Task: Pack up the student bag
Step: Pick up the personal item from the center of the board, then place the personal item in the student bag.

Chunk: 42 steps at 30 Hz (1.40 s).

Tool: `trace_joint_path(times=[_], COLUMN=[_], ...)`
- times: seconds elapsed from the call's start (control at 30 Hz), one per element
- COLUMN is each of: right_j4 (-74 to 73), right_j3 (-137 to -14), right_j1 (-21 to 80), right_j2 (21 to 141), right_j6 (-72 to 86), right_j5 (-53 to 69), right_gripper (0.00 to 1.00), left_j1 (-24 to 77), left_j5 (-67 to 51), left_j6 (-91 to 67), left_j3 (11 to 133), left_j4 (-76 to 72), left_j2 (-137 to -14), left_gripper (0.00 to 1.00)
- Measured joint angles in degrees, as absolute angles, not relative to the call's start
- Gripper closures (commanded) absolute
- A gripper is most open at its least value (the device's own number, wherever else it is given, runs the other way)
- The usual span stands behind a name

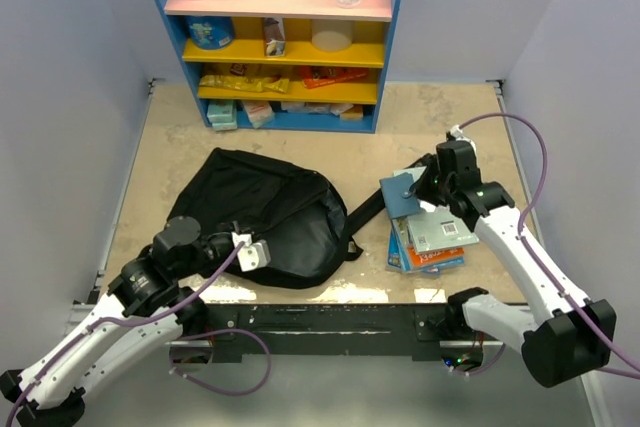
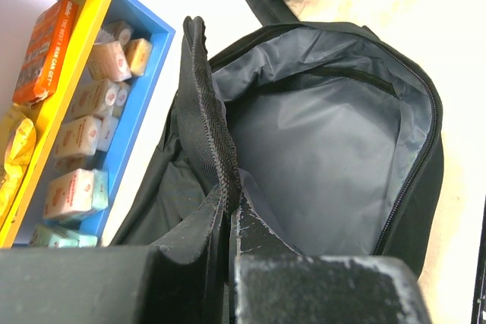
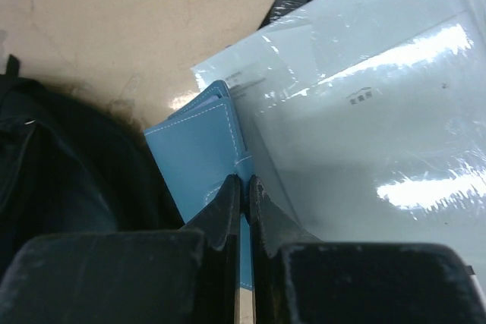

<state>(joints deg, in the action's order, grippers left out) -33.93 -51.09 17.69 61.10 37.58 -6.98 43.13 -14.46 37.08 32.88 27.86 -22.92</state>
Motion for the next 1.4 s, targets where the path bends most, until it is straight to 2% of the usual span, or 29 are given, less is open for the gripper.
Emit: trace_joint_path(times=[0.47, 0.73, 0.97, 1.4], right_j4=[-28.2, -25.5, -24.8, -26.5], right_j3=[-55.4, -56.2, -58.5, -74.3], right_j1=[20.4, 34.7, 42.9, 59.2], right_j2=[59.2, 66.2, 78.1, 103.3], right_j6=[37.9, 40.4, 41.3, 44.1], right_j5=[14.3, 14.4, 10.2, -13.1], right_gripper=[1.0, 1.0, 1.0, 1.0], left_j1=[43.1, 43.1, 43.1, 43.1], left_j5=[-9.0, -5.3, -5.4, -8.4], left_j6=[35.0, 34.7, 34.9, 34.8], left_j3=[29.6, 29.3, 30.9, 33.5], left_j4=[22.1, 19.5, 20.0, 22.1], left_j2=[-20.9, -19.1, -18.7, -19.7], left_gripper=[1.0, 1.0, 1.0, 1.0])
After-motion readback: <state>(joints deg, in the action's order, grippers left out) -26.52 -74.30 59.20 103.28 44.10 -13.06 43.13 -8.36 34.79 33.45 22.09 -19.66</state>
